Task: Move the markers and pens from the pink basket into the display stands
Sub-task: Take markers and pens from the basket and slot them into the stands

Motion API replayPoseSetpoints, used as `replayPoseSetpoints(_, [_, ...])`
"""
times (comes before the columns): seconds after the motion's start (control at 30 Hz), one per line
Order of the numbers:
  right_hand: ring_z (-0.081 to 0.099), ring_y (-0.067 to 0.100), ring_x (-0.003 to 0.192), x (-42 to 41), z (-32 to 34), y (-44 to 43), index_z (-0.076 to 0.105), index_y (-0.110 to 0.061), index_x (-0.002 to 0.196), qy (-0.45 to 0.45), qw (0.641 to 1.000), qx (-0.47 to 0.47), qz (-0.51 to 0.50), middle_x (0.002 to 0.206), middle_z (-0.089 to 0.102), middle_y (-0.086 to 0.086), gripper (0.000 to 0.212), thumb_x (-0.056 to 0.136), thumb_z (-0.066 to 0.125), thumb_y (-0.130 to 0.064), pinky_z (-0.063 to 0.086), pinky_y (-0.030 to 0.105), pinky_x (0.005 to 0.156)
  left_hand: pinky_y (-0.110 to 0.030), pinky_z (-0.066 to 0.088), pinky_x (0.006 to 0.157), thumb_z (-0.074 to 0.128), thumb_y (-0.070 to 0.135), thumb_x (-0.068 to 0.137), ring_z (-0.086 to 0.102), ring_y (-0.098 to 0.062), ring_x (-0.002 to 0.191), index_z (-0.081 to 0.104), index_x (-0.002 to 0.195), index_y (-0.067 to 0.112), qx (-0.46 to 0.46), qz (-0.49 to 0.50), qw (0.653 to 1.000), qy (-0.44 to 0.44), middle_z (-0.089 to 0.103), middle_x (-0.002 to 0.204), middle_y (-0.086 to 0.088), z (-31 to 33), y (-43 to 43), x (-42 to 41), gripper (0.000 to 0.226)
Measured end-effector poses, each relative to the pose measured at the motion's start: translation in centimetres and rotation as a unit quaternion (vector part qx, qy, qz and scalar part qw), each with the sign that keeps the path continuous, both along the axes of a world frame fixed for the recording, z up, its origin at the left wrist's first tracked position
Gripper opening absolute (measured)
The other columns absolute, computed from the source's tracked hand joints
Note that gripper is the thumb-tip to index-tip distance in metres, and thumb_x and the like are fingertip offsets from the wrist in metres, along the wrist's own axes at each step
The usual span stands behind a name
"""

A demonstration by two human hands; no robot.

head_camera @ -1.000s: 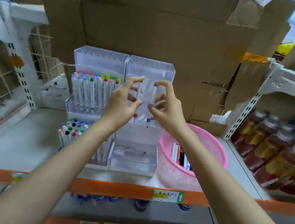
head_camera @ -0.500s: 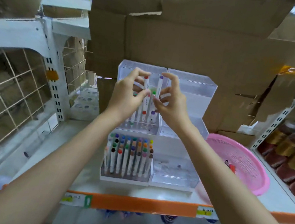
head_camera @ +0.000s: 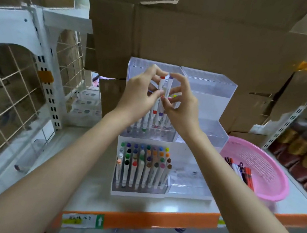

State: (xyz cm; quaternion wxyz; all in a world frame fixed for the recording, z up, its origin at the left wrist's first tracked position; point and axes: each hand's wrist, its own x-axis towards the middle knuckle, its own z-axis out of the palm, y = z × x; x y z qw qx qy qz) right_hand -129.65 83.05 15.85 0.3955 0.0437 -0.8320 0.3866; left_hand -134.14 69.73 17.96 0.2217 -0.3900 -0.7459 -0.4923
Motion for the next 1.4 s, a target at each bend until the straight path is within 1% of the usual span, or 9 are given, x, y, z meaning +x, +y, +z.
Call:
replayPoseSetpoints(0.13, [0.061, 0.012, 0.063, -0.1, -0.5, 0.1, 0.047, -0.019, 0.128, 0.006, 1.000, 0.000, -0.005, 0.076, 0.052, -0.009, 0.050, 0.085, 0.069, -0.006, 0.047, 0.015, 0.056, -0.022, 0.056, 0.072, 0.070, 0.007, 0.084, 0.066, -0.002, 0.073, 0.055, 0.108, 0.016, -0.013, -0.005, 1.000, -0.007, 0.056, 0.089, 0.012, -0.4, 0.0, -0.6, 0.030])
replayPoseSetpoints(0.23, [0.060, 0.013, 0.062, -0.2, -0.7, 0.2, 0.048, -0.020, 0.127, 0.002, 1.000, 0.001, -0.008, 0.078, 0.052, -0.010, 0.049, 0.085, 0.070, -0.007, 0.043, 0.011, 0.055, -0.020, 0.055, 0.072, 0.070, 0.007, 0.083, 0.066, -0.001, 0.075, 0.056, 0.109, 0.015, -0.018, -0.015, 1.000, -0.013, 0.059, 0.088, 0.005, -0.7, -0.3, -0.9, 0.031])
replayPoseSetpoints(0.5, [0.060, 0.016, 0.062, -0.3, -0.8, 0.3, 0.047, -0.018, 0.126, -0.003, 1.000, 0.008, -0.012, 0.084, 0.057, 0.003, 0.049, 0.084, 0.067, -0.002, 0.044, 0.015, 0.054, -0.006, 0.047, 0.070, 0.075, 0.011, 0.080, 0.057, 0.000, 0.073, 0.058, 0.108, 0.008, -0.045, 0.000, 0.998, 0.038, 0.058, 0.085, 0.010, -1.4, -0.3, -0.9, 0.032])
replayPoseSetpoints(0.63, [0.059, 0.013, 0.063, -0.3, -1.0, 0.3, 0.047, -0.018, 0.126, -0.004, 1.000, 0.011, -0.014, 0.084, 0.057, 0.002, 0.049, 0.084, 0.068, -0.003, 0.044, 0.014, 0.055, -0.017, 0.051, 0.072, 0.075, 0.012, 0.080, 0.060, -0.007, 0.078, 0.059, 0.109, 0.007, -0.048, 0.019, 0.998, 0.048, 0.063, 0.091, 0.003, -1.7, 0.0, -0.8, 0.034])
replayPoseSetpoints(0.73, [0.059, 0.014, 0.064, -0.3, -1.1, 0.2, 0.047, -0.019, 0.126, -0.004, 1.000, 0.015, -0.018, 0.085, 0.058, 0.004, 0.050, 0.084, 0.069, -0.005, 0.049, 0.022, 0.058, -0.020, 0.051, 0.077, 0.075, 0.013, 0.080, 0.062, -0.009, 0.085, 0.060, 0.109, 0.008, -0.048, 0.023, 0.997, 0.048, 0.067, 0.096, -0.002, -1.6, 0.0, -0.7, 0.034])
replayPoseSetpoints(1.0, [0.059, 0.012, 0.064, -0.4, -1.2, 0.2, 0.047, -0.018, 0.125, 0.005, 1.000, 0.017, -0.020, 0.085, 0.059, 0.003, 0.048, 0.084, 0.070, -0.009, 0.047, 0.016, 0.056, -0.011, 0.048, 0.074, 0.073, 0.013, 0.082, 0.062, -0.008, 0.079, 0.064, 0.109, 0.012, -0.064, 0.016, 0.998, 0.018, 0.063, 0.086, 0.005, -0.7, -0.2, -1.0, 0.028])
replayPoseSetpoints(1.1, [0.061, 0.014, 0.067, -0.4, -1.3, 0.2, 0.048, -0.017, 0.125, 0.008, 1.000, 0.013, -0.017, 0.086, 0.061, 0.004, 0.049, 0.083, 0.070, -0.007, 0.049, 0.021, 0.058, -0.004, 0.044, 0.073, 0.075, 0.012, 0.080, 0.064, -0.008, 0.080, 0.066, 0.106, 0.013, -0.070, 0.006, 0.997, 0.014, 0.069, 0.085, 0.001, -1.1, -0.1, -1.0, 0.027])
replayPoseSetpoints(1.3, [0.062, 0.012, 0.067, -0.4, -1.5, 0.3, 0.047, -0.015, 0.127, 0.001, 0.999, 0.031, -0.017, 0.088, 0.062, 0.001, 0.051, 0.083, 0.071, -0.005, 0.050, 0.022, 0.059, -0.025, 0.050, 0.079, 0.073, 0.012, 0.081, 0.065, -0.016, 0.087, 0.065, 0.104, 0.009, -0.094, 0.011, 0.994, 0.061, 0.071, 0.093, -0.006, -1.8, 0.0, -0.7, 0.024])
replayPoseSetpoints(1.4, [0.062, 0.011, 0.067, -0.5, -1.6, 0.4, 0.047, -0.015, 0.127, -0.001, 0.999, 0.040, -0.024, 0.089, 0.061, 0.000, 0.052, 0.082, 0.071, -0.005, 0.049, 0.021, 0.058, -0.041, 0.051, 0.081, 0.076, 0.012, 0.078, 0.062, -0.026, 0.087, 0.065, 0.100, 0.005, -0.133, 0.043, 0.981, 0.138, 0.068, 0.090, -0.010, -2.1, -0.1, -1.2, 0.025])
